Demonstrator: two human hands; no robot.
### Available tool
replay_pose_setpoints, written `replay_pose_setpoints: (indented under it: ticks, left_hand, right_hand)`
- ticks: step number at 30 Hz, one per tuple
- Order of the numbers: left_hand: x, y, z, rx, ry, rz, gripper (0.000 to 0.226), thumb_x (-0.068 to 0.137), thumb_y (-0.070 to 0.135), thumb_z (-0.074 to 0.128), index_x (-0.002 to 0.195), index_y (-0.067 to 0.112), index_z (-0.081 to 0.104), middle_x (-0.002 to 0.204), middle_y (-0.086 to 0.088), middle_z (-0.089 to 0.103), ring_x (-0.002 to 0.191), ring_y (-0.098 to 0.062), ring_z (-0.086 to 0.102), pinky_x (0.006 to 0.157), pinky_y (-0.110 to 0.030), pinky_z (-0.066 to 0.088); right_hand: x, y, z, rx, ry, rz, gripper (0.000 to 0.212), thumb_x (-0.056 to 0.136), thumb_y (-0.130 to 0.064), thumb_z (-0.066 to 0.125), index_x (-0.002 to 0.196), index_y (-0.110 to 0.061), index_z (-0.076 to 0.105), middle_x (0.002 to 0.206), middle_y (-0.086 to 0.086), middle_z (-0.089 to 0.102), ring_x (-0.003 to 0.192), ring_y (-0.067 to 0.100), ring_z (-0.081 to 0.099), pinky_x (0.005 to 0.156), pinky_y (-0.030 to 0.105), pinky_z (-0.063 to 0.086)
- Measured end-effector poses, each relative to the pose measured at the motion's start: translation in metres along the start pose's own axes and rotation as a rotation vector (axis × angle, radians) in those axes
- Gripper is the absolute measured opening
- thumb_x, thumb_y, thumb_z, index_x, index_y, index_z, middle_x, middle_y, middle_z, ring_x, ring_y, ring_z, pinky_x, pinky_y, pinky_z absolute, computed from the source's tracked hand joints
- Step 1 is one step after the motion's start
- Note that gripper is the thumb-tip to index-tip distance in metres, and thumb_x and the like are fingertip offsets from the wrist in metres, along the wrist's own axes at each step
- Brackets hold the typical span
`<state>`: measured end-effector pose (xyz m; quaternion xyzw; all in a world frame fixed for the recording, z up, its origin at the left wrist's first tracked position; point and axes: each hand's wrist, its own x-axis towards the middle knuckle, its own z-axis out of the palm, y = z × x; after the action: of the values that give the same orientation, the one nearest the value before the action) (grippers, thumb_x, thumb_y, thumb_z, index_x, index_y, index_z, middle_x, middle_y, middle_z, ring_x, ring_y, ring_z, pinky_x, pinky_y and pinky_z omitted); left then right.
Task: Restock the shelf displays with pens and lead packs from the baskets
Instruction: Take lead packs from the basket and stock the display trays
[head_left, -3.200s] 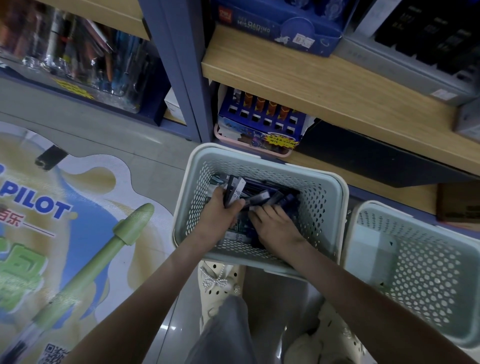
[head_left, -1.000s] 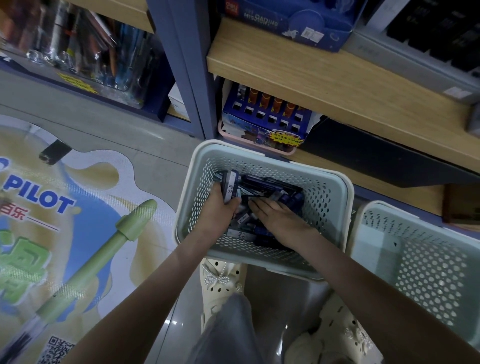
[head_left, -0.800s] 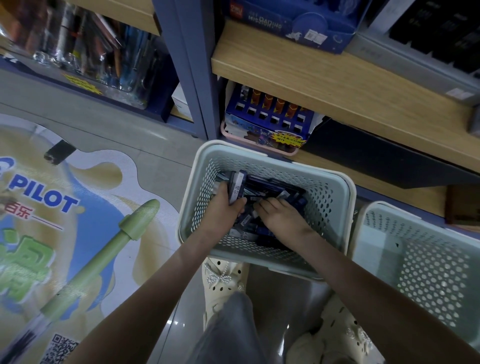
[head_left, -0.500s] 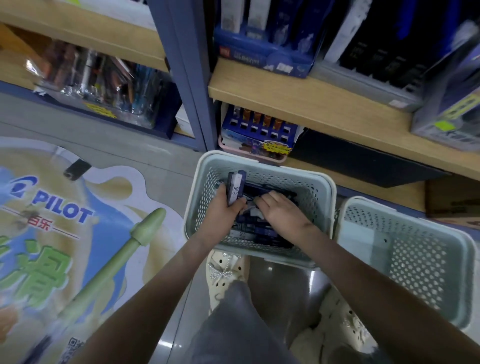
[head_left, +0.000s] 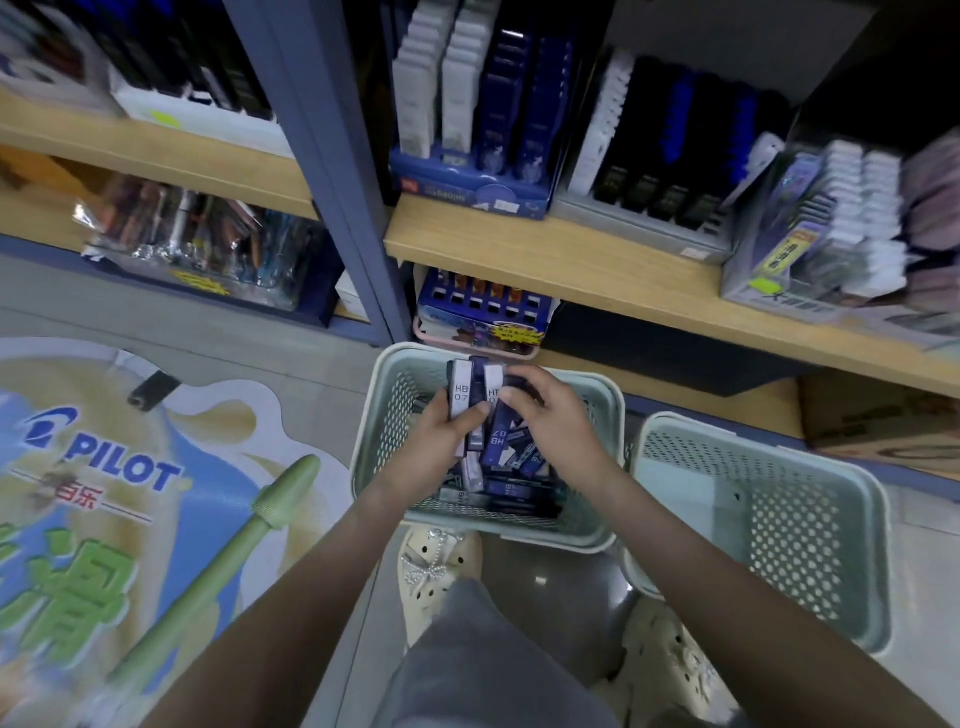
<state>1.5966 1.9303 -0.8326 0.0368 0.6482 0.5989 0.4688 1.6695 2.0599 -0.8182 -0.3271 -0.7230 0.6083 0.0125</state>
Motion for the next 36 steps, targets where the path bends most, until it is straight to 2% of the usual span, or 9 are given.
replay_pose_setpoints:
  ticks: [4,7,14,16,20,23,26,30,36]
  left_hand:
    - [0.005,0.001,0.003,-0.005,-0.037,0.025,0.035,0.096,0.009,0.056,0.13,0.015,0.051,0.121,-0.005,0.067,0.111,-0.02,0.064,0.09,-0.029,0.052]
    - [0.003,0.011,0.006,0.006,-0.057,0.055,0.038,0.092,0.005,0.061,0.128,0.012,0.053,0.119,-0.009,0.067,0.111,-0.023,0.064,0.093,-0.034,0.052]
    - [-0.039,0.072,0.027,0.086,-0.029,0.213,0.028,0.091,0.002,0.062,0.109,0.023,0.06,0.099,0.008,0.07,0.086,0.003,0.067,0.074,-0.012,0.05]
    - [-0.056,0.093,0.033,0.103,0.009,0.27,0.025,0.09,0.006,0.063,0.101,0.028,0.061,0.094,0.009,0.07,0.083,0.001,0.067,0.078,-0.017,0.052]
    - [-0.091,0.135,0.037,0.105,0.074,0.388,0.026,0.091,0.015,0.065,0.117,0.017,0.062,0.107,0.002,0.071,0.098,-0.013,0.067,0.088,-0.028,0.053]
    - [-0.117,0.166,0.044,0.094,0.058,0.467,0.021,0.092,0.012,0.063,0.108,0.025,0.061,0.104,0.004,0.07,0.096,-0.013,0.068,0.086,-0.029,0.054]
    - [-0.14,0.188,0.061,0.13,0.048,0.524,0.026,0.09,0.02,0.067,0.115,0.025,0.06,0.106,0.004,0.07,0.097,-0.013,0.067,0.088,-0.036,0.054]
    - [-0.164,0.211,0.088,0.13,0.039,0.579,0.031,0.09,0.017,0.067,0.12,0.016,0.059,0.105,-0.001,0.07,0.093,-0.015,0.067,0.077,-0.028,0.053]
    - [-0.192,0.247,0.14,0.244,-0.054,0.718,0.027,0.089,0.017,0.067,0.116,0.013,0.061,0.103,-0.001,0.07,0.091,-0.013,0.065,0.072,-0.021,0.048]
  right_hand:
    - [0.005,0.003,0.0,0.017,0.038,-0.006,0.023,0.094,-0.014,0.058,0.116,-0.011,0.062,0.106,-0.003,0.065,0.094,0.006,0.06,0.078,0.011,0.045]
    - [0.003,-0.003,-0.001,0.026,0.05,-0.012,0.021,0.092,-0.015,0.059,0.113,-0.015,0.064,0.1,-0.009,0.066,0.092,0.005,0.06,0.079,0.014,0.044]
    - [-0.026,-0.064,-0.02,-0.074,0.128,-0.174,0.029,0.091,-0.022,0.061,0.12,-0.015,0.059,0.097,0.0,0.062,0.088,0.008,0.057,0.078,0.019,0.041]
    - [-0.041,-0.088,-0.028,-0.121,0.123,-0.284,0.032,0.096,-0.02,0.055,0.128,-0.016,0.057,0.108,0.0,0.063,0.098,0.009,0.057,0.086,0.021,0.04]
    - [-0.077,-0.127,-0.051,-0.21,-0.067,-0.356,0.048,0.098,-0.028,0.05,0.145,-0.024,0.038,0.138,-0.003,0.047,0.127,0.007,0.042,0.109,0.023,0.029]
    - [-0.104,-0.152,-0.06,-0.331,-0.056,-0.423,0.061,0.09,-0.022,0.064,0.145,-0.026,0.037,0.12,-0.002,0.052,0.1,0.005,0.05,0.094,0.018,0.039]
    - [-0.13,-0.175,-0.068,-0.233,0.058,-0.448,0.051,0.091,-0.012,0.063,0.132,-0.035,0.045,0.102,-0.001,0.06,0.078,0.01,0.056,0.075,0.019,0.047]
    - [-0.16,-0.195,-0.086,0.049,0.068,-0.448,0.051,0.092,0.001,0.056,0.121,-0.041,0.05,0.098,-0.002,0.065,0.073,0.009,0.062,0.07,0.031,0.054]
    - [-0.206,-0.217,-0.132,0.223,0.245,-0.493,0.029,0.09,0.006,0.057,0.111,-0.014,0.053,0.098,0.013,0.062,0.073,0.017,0.063,0.065,0.029,0.055]
